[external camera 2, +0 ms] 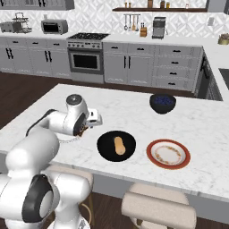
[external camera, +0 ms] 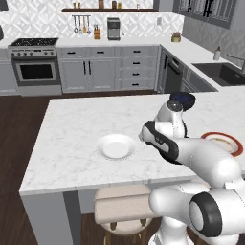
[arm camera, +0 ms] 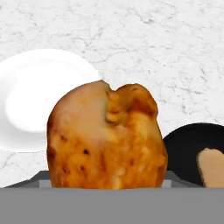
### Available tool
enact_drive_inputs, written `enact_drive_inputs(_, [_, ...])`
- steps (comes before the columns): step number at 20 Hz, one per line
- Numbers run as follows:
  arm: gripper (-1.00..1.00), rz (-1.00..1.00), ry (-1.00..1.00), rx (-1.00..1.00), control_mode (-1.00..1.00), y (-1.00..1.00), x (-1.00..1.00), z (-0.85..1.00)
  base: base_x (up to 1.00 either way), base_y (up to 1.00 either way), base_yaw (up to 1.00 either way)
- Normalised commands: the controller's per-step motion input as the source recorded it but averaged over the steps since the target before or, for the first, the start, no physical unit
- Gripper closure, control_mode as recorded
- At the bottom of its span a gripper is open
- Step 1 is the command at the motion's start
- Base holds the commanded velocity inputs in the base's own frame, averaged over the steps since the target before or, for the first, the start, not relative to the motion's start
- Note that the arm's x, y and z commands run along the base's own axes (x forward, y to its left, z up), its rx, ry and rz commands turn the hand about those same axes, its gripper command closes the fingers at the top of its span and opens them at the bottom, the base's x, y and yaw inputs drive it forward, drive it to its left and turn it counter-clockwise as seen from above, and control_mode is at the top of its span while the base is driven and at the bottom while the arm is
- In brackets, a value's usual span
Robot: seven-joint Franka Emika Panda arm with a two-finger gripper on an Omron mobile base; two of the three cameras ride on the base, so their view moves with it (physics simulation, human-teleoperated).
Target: Pick the chicken drumstick and squash from their plates and place them in the bowl. Then put the bowl in the fridge.
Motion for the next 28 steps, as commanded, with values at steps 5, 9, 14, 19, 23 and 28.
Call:
enact_drive_inputs(5, [1.0, 0.0, 0.0, -0.08, -1.0, -0.54, -0.27, 0.0, 0.0, 0.0, 0.0])
enact_drive_inputs(9, [1.0, 0.0, 0.11, -0.03, -1.0, -0.7, -0.25, 0.12, 0.0, 0.0, 0.0])
enact_drive_inputs(14, [1.0, 0.04, 0.06, -0.06, -1.0, -0.48, -0.09, -0.01, 0.0, 0.0, 0.0])
enact_drive_inputs(19, [1.0, 0.09, 0.04, -0.01, -1.0, -0.32, 0.04, -0.3, 0.0, 0.0, 0.0])
enact_drive_inputs(23, [1.0, 0.1, 0.08, -0.02, -1.0, -0.07, 0.04, -0.49, 0.0, 0.0, 0.0])
enact_drive_inputs(28, [1.0, 0.01, 0.06, -0.02, -1.0, 0.0, 0.11, -0.36, 0.0, 0.0, 0.0])
